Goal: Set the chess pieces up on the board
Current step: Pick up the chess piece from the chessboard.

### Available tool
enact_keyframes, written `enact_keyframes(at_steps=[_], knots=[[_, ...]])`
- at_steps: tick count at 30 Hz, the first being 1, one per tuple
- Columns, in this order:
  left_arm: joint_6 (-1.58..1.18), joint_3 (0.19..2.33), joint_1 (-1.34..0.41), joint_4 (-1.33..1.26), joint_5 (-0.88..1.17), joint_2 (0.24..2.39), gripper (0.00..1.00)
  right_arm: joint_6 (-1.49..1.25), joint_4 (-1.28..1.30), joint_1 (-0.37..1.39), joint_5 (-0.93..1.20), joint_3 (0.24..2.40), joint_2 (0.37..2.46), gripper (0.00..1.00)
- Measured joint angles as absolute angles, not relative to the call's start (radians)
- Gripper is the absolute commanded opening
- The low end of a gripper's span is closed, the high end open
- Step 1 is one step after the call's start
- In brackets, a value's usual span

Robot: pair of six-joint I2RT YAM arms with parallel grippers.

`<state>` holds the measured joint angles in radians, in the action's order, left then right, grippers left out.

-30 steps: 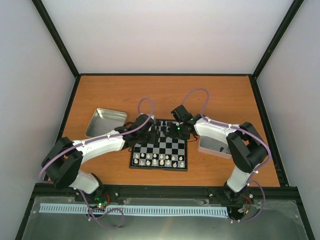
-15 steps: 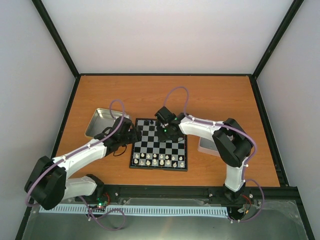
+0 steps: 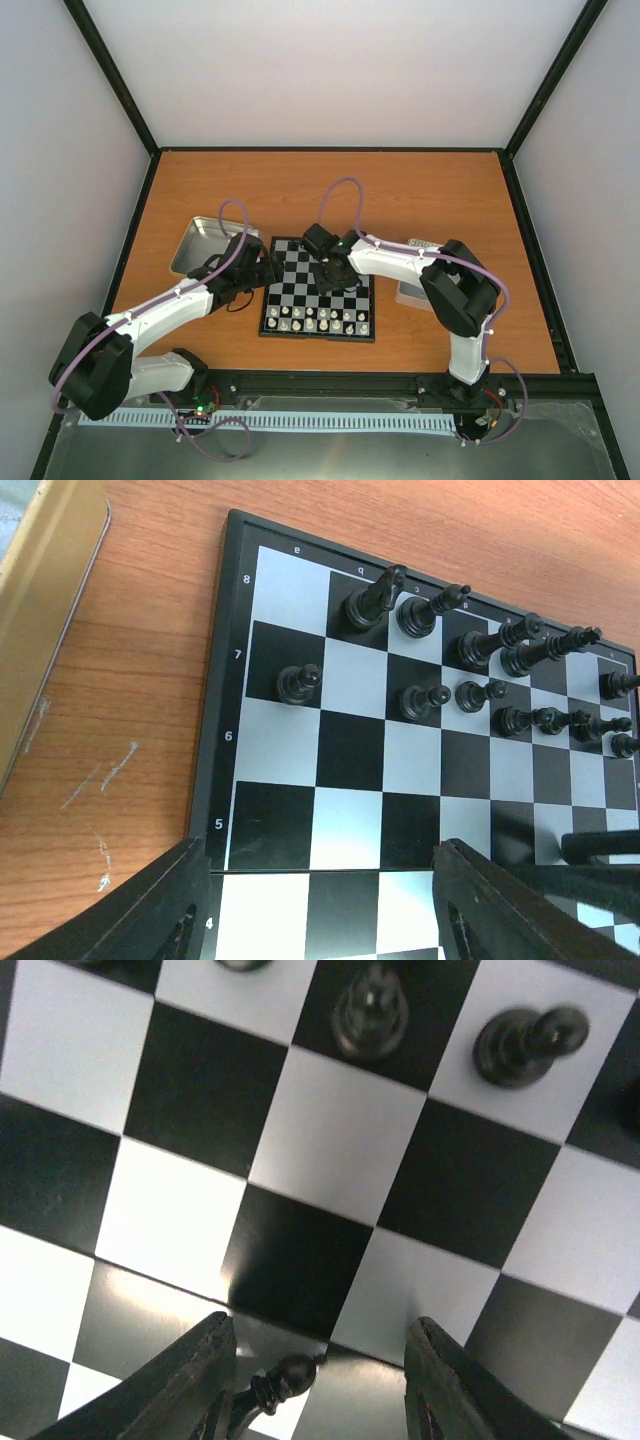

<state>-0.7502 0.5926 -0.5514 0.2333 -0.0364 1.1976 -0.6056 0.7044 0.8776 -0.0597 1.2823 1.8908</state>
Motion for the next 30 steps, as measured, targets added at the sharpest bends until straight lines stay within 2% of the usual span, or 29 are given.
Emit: enact_keyframes(at_steps=[5, 8, 14, 21, 25, 30], knots=[[-0.75, 0.591, -0.55, 0.233, -0.035, 1.198, 0.62, -0.647, 0.746, 0.917, -0.095, 1.283, 1.891, 0.53], [-0.749, 0.591, -0.55, 0.23, -0.035, 1.198, 0.62, -0.673, 0.759, 0.936, -0.098, 1.283, 1.89, 0.53], [-0.749, 0.583, -0.55, 0.207, -0.034, 1.198, 0.62, -0.72, 0.767, 0.953, -0.094, 1.255, 1.869, 0.43], [-0.745, 0.58, -0.55, 0.196, -0.033, 1.198, 0.62, -0.756, 0.805, 0.96, -0.109, 1.24, 1.855, 0.41], [-0.745, 0.577, -0.55, 0.194, -0.032, 1.198, 0.62, -0.772, 0.811, 0.963, -0.12, 1.237, 1.854, 0.35], [-0.745, 0.576, -0.55, 0.194, -0.029, 1.198, 0.62, -0.779, 0.811, 0.965, -0.12, 1.237, 1.854, 0.21]])
